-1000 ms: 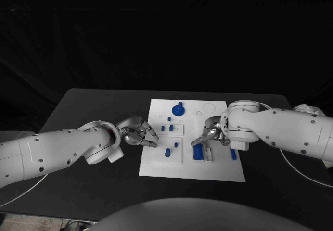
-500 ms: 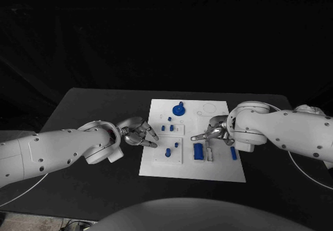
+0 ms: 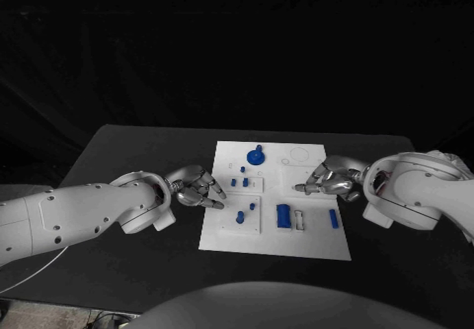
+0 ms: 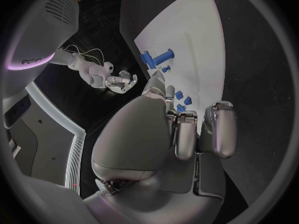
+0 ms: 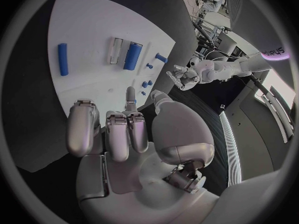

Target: Assemble the parts on the task board

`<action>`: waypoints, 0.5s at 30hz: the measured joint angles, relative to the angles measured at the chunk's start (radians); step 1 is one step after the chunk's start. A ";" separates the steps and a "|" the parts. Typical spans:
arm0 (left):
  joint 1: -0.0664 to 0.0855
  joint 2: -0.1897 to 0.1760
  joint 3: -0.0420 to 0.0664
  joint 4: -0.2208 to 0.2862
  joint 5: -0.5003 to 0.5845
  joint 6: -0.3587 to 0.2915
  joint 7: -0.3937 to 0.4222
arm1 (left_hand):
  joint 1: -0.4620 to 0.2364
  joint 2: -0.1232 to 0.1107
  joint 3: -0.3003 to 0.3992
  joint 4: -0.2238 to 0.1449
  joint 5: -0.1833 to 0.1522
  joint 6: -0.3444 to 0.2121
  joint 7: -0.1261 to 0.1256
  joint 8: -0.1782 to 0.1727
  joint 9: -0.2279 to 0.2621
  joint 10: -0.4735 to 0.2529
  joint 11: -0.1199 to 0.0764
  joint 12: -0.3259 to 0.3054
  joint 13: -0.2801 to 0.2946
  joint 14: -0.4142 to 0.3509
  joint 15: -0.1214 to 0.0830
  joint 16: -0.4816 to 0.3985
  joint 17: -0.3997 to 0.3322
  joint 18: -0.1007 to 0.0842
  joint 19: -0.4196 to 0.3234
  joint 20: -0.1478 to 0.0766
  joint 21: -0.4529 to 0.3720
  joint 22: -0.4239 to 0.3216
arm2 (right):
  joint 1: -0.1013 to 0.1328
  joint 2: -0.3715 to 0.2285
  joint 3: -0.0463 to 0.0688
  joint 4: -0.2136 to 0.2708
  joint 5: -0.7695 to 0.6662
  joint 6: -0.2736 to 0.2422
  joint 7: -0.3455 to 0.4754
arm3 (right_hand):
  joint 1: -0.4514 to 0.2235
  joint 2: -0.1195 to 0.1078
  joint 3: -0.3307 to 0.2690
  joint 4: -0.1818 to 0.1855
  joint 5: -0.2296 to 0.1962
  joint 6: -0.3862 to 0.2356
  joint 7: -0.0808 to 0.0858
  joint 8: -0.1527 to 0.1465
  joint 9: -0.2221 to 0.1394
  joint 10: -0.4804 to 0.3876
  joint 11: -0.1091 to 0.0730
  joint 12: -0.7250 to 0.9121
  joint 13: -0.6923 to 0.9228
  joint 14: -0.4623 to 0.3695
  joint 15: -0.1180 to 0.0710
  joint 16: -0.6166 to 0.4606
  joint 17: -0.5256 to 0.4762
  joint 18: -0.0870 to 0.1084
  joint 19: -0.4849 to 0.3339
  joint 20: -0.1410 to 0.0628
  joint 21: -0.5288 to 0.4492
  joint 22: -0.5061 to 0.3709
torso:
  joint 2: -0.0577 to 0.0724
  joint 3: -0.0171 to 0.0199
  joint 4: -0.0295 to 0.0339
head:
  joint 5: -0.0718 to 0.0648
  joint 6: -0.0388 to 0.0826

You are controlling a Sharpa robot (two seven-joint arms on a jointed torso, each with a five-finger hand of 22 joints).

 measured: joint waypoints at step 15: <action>0.000 0.006 0.000 -0.002 0.004 -0.011 0.011 | 0.000 0.000 0.000 0.000 0.004 0.000 0.000 0.006 0.000 0.002 -0.002 0.000 0.011 0.000 0.000 0.000 0.000 0.000 0.000 0.000 0.000 0.000 | -0.015 -0.074 -0.013 -0.030 -0.136 0.122 -0.109 | 0.004 0.004 -0.050 0.054 -0.001 0.099 -0.006 -0.069 -0.156 0.000 0.000 0.000 0.000 0.000 0.000 0.000 0.000 0.000 0.000 0.000 0.004 0.000 | 0.001 0.0001 0.0005 | -0.013 0.000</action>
